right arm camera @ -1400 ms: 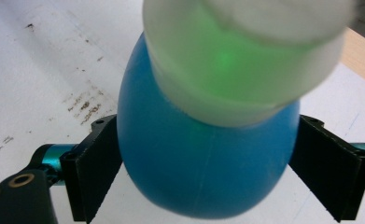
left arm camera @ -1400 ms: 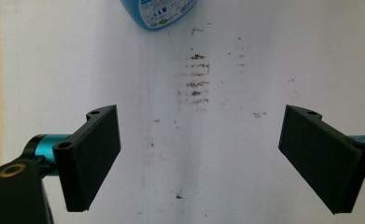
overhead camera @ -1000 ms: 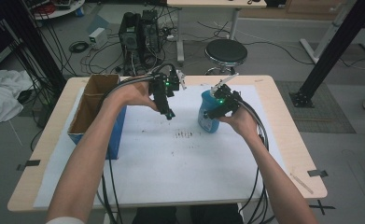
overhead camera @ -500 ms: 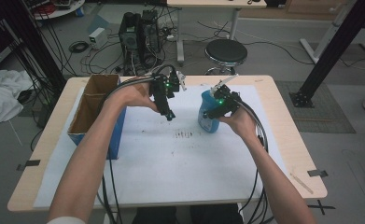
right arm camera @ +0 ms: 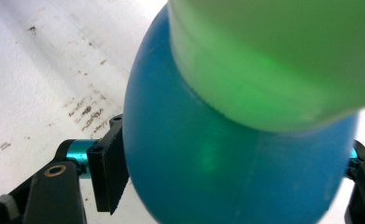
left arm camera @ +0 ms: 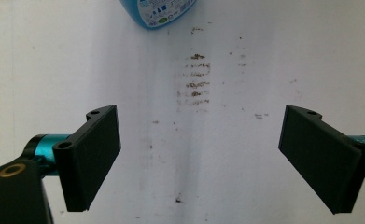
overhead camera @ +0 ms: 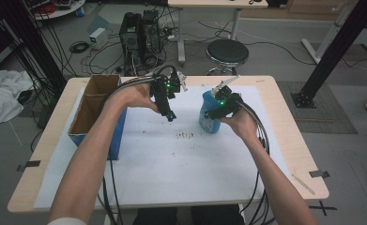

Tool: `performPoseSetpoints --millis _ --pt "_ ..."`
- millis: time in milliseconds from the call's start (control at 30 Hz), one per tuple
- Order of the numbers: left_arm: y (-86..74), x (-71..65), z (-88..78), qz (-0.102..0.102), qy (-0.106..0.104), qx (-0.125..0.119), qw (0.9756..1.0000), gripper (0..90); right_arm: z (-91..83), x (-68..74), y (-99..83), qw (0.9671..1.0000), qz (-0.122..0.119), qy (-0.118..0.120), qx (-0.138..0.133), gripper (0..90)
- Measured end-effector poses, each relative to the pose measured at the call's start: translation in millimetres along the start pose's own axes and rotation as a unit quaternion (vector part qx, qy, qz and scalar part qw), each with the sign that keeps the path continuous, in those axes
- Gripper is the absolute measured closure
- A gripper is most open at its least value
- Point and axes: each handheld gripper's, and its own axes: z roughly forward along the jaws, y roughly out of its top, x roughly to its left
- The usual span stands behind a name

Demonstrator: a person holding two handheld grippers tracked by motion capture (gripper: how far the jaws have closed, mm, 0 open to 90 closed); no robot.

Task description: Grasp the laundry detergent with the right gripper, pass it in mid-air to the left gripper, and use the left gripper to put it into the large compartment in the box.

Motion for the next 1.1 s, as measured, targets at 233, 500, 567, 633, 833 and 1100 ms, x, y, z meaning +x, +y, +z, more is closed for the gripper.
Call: performPoseSetpoints --millis 233,500,567,633,833,1100 --pt "0.4 -0.5 -0.5 0.001 0.001 0.001 1.0 12.9 -1.8 0.7 -1.5 1.0 0.001 -0.007 -0.005 26.1" --pt "1.4 -1.3 -0.2 0.0 0.001 0.0 1.0 12.9 -2.4 1.3 -3.5 0.9999 0.004 -0.01 -0.01 29.7" --pt "1.6 -1.5 -0.3 -0.001 0.001 0.0 1.0 12.9 -2.7 1.5 -4.2 0.9997 0.001 -0.018 -0.017 32.7" --pt "1.6 -1.5 -0.3 0.0 0.001 0.0 1.0 12.9 -2.4 1.5 -4.4 0.9996 0.001 -0.019 -0.019 33.1" --pt "0.9 -1.4 -0.3 -0.002 0.002 -0.003 1.0 12.9 -3.1 2.4 -5.1 0.9997 -0.006 -0.018 -0.018 40.3" --pt "0.5 -1.6 -0.6 0.0 0.003 -0.004 1.0 12.9 -3.1 2.6 -5.3 0.9996 0.001 -0.017 -0.024 42.8"
